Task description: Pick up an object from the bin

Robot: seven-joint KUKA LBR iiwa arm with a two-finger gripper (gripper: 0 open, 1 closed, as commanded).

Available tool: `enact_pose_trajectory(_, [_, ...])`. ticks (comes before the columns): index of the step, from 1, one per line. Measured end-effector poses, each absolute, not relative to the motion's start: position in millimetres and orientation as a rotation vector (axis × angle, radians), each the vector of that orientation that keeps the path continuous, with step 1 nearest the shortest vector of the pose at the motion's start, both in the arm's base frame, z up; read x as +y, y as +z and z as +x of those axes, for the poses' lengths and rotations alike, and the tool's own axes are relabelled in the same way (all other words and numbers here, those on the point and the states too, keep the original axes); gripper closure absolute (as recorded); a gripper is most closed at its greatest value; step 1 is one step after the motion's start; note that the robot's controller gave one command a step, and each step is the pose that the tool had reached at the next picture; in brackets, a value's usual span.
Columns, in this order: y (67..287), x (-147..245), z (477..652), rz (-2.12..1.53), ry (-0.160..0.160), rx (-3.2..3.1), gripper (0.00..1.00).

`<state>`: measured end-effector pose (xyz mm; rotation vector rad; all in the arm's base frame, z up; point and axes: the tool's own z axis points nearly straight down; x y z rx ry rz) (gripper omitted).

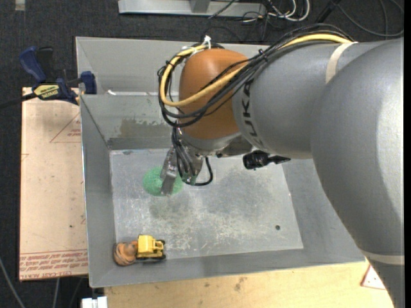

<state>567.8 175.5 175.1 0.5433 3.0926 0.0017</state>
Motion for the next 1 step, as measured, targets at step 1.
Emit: enact_pose_trajectory(1, [224.2,182.6,562.9,0.534,-0.003,3.100,1.00])
